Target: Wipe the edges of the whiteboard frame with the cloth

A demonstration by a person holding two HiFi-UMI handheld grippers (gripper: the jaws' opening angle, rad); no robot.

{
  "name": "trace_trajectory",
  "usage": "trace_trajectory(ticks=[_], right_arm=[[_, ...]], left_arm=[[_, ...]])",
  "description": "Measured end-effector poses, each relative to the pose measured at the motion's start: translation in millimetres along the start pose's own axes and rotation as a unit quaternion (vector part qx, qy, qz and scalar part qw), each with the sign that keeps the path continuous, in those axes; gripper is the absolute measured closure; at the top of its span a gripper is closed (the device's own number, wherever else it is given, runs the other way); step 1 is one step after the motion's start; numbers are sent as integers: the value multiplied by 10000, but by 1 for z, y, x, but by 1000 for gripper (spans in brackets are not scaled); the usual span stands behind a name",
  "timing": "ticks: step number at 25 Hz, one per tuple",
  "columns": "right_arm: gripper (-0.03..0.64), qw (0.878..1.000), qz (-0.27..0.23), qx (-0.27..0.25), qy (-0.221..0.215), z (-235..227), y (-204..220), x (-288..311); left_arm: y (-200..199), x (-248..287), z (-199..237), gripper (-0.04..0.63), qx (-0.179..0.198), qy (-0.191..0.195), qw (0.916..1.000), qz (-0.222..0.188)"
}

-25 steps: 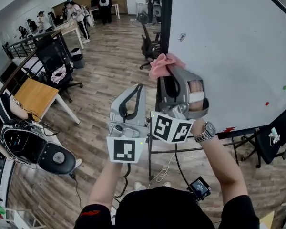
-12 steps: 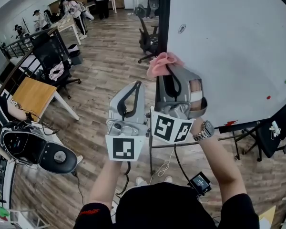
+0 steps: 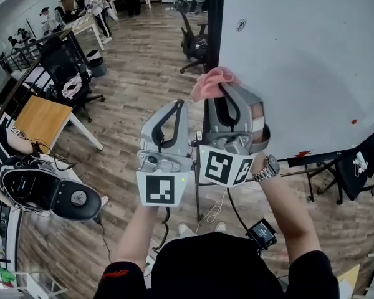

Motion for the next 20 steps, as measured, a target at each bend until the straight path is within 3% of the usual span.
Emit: trace_trajectory(ticks=[20], right_arm=[[568,9972,-39,742,-16,32,21,-22]], left_arm=[[38,-9,-7,597,-74,-25,9996,266]])
Point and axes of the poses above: the fingertips, and each gripper's own axes: x forward along the fingers, z to its left, y out of its underside, the point moved 10 cm from there along -x, backward along the fingers, and after that the axes turned 11 degrees about -x, right-handed, at the moved point
